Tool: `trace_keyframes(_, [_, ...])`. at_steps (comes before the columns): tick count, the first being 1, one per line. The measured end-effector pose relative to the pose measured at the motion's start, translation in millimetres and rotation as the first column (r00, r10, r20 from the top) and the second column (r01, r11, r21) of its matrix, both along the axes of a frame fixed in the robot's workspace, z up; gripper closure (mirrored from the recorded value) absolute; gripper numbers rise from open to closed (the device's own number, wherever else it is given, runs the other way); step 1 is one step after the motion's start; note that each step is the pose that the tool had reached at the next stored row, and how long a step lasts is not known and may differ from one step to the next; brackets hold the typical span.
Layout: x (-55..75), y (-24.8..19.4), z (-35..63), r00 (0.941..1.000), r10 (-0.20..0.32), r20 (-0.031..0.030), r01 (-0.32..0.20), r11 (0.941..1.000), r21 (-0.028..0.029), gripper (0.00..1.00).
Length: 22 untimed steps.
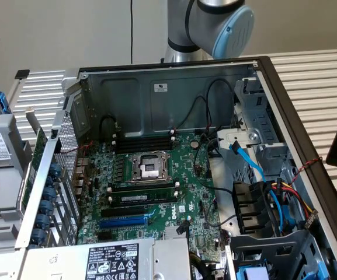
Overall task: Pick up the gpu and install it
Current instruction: 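Reach for the gpu, then pick up the gpu and move the gpu toward the slot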
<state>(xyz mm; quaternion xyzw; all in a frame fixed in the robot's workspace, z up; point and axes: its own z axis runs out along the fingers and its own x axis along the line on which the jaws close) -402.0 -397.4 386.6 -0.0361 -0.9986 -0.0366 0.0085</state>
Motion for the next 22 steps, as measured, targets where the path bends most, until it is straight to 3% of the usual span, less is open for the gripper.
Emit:
trace_keyframes(16, [-0.8,0.0,-2.6,1.0000,0.000,0.0029,0.000,1.0000,0.0001,0.89])
trace_keyframes(19, [-1.2,0.1,-4.1,0.9997,0.000,0.0232,0.000,1.0000,0.0001,0.89])
trace_keyframes(22, [-2.0,0.1,-6.5,0.9995,0.000,0.0326,0.000,1.0000,0.0020,0.89])
